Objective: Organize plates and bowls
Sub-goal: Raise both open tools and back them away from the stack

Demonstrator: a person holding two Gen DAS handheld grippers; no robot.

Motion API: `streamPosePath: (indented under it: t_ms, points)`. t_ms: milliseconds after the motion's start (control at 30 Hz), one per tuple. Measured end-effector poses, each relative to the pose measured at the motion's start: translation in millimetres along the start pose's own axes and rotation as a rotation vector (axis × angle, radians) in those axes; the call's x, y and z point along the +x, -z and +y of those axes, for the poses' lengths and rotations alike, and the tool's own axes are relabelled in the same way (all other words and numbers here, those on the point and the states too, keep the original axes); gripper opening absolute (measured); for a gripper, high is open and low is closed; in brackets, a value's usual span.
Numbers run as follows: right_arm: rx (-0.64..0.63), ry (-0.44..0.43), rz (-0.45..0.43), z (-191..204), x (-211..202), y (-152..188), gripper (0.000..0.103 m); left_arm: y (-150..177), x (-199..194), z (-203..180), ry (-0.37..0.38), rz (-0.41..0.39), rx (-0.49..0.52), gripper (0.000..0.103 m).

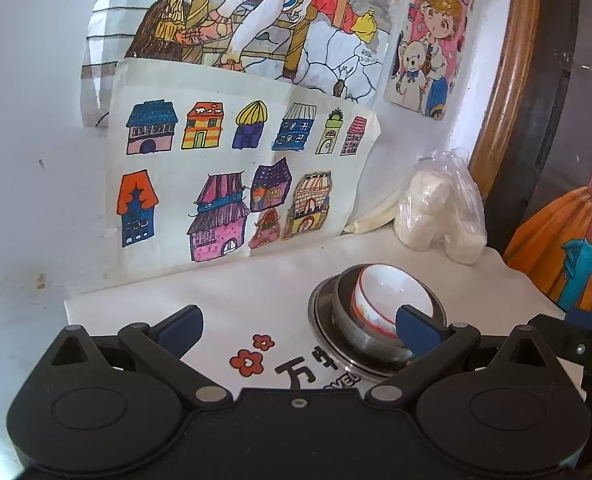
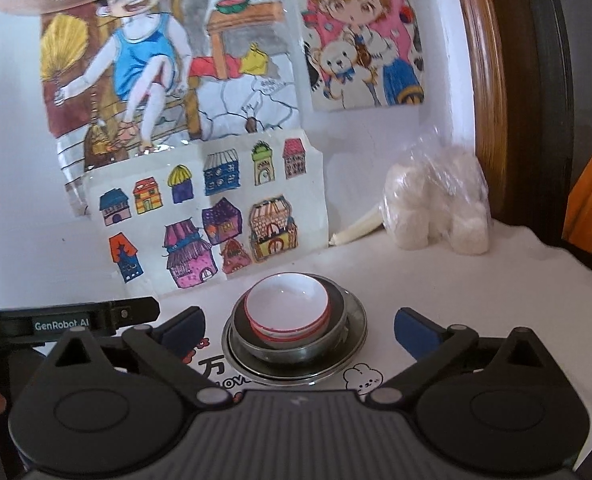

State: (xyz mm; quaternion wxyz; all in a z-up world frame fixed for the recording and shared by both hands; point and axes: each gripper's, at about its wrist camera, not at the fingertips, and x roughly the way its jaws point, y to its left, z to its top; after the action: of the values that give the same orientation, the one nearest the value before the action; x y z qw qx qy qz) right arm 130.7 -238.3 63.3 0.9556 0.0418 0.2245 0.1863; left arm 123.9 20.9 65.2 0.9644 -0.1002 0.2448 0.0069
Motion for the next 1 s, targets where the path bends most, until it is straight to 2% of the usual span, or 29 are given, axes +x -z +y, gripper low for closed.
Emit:
streamPosePath:
  t_ms: [1000]
  points:
    - [-0.001,0.068,-0.072,19,-48,50,0.103,45,-58,-4,-0.002,-0.077,0.080,0.102]
